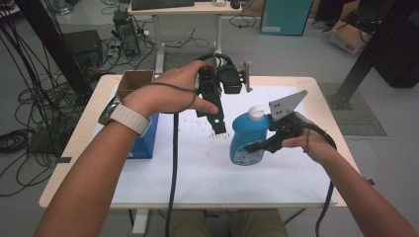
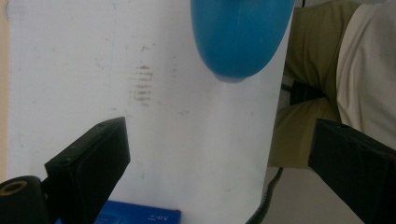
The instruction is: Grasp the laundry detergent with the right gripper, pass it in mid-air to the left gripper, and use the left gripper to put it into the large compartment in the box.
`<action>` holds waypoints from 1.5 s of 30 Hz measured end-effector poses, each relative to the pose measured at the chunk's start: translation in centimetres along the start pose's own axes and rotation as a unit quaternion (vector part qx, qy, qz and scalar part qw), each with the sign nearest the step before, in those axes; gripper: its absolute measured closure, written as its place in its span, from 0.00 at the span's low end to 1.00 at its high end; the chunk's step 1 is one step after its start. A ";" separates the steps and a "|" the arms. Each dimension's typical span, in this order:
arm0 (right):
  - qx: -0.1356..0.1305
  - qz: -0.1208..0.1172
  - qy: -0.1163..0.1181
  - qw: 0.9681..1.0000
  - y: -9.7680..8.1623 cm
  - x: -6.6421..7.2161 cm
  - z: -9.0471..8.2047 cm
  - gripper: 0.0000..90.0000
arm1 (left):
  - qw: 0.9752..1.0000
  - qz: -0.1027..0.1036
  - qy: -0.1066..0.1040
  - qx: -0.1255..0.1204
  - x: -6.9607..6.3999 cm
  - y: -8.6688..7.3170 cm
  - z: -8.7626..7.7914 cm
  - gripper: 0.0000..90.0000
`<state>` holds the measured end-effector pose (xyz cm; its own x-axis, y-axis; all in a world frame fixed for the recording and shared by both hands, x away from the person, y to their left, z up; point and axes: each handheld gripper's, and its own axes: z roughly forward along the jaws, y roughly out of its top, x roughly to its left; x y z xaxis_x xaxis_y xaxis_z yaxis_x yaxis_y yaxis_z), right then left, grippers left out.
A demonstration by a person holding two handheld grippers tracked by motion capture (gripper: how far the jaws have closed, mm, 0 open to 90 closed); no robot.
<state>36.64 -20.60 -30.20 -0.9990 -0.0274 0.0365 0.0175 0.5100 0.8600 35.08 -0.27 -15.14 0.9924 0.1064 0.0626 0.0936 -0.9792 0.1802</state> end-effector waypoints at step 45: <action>0.009 -0.020 0.013 1.000 1.2 0.0 2.5 0.49 | 0.999 0.005 -0.019 -0.027 -0.3 0.7 1.5 0.06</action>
<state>36.52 -17.87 -30.41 -0.9975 -0.0694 0.0156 -0.0230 0.5231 0.8520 34.96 -1.25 -16.49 0.9956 0.0894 0.0270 0.0807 -0.9690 0.2335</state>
